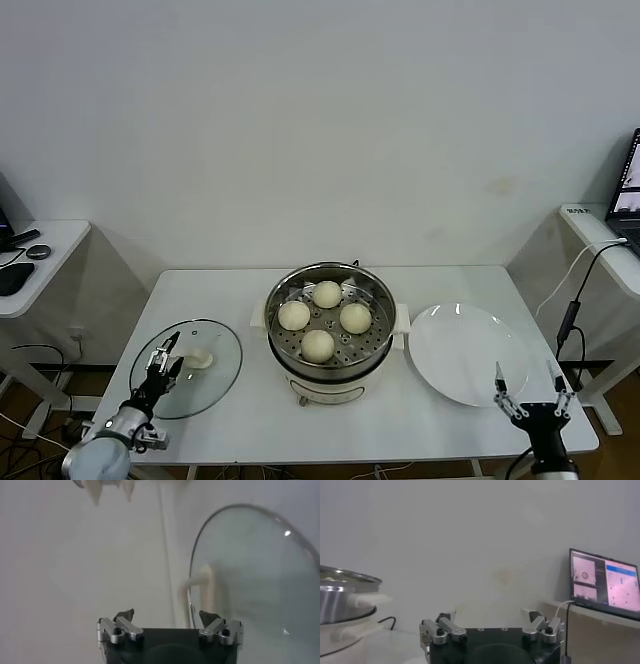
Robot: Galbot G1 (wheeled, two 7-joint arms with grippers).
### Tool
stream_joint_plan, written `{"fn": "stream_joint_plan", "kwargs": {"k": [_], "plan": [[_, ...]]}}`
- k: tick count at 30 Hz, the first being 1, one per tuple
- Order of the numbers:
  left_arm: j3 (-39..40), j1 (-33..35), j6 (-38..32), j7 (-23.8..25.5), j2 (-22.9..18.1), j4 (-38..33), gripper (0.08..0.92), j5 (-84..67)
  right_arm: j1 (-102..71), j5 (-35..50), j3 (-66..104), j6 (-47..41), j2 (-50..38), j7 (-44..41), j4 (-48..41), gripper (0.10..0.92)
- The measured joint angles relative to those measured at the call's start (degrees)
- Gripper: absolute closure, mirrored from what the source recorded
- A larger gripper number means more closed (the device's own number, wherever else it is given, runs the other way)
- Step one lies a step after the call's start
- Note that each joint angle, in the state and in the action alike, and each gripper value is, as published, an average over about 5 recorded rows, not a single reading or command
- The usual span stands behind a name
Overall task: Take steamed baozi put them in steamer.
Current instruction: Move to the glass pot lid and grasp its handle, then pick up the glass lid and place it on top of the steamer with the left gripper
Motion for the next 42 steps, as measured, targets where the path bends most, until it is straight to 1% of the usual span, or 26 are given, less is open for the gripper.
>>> {"fn": "stream_joint_plan", "kwargs": {"k": [5, 8, 18, 25, 28, 31, 36, 42], "plan": [[0.8, -2.2, 0.3, 0.5, 0.4, 1.6, 0.186, 0.2, 0.0, -0.9, -0.4, 0.2, 0.4, 0.0, -0.5, 0.203], [1.3, -3.3, 0.4, 0.7, 0.4, 2.6, 0.242, 0.4, 0.1, -1.4, -0.6, 0.2, 0.5, 0.0, -0.8, 0.203], [2.0, -4.7, 0.3, 1.4, 0.2, 5.4, 0.528, 0.2, -0.1, -2.4, -1.2, 0.3, 0.6, -0.1, -1.3, 0.203], [2.4, -4.2, -0.6, 0.5, 0.8, 5.2, 0.736, -1.9, 0.0, -3.0, -2.4, 0.3, 0.6, -0.2, -1.6, 0.203], [2.6, -3.7, -0.6, -0.4, 1.2, 4.3, 0.807, -3.8, 0.1, -3.3, -2.9, 0.4, 0.5, -0.1, -1.8, 0.203], [2.6, -2.8, -0.1, -1.2, 1.8, 2.7, 0.833, -5.8, 0.3, -3.7, -3.4, 0.4, 0.7, -0.1, -2.1, 0.203], [2.0, -0.3, 2.3, -2.2, 3.1, -1.8, 0.833, -8.3, 0.5, -4.2, -4.1, 0.4, 0.7, -0.2, -2.5, 0.203], [0.1, 5.3, 8.9, -1.1, 5.4, -11.7, 0.833, -12.1, 0.4, -4.8, -4.7, 0.2, 0.3, -0.3, -2.7, 0.203]]}}
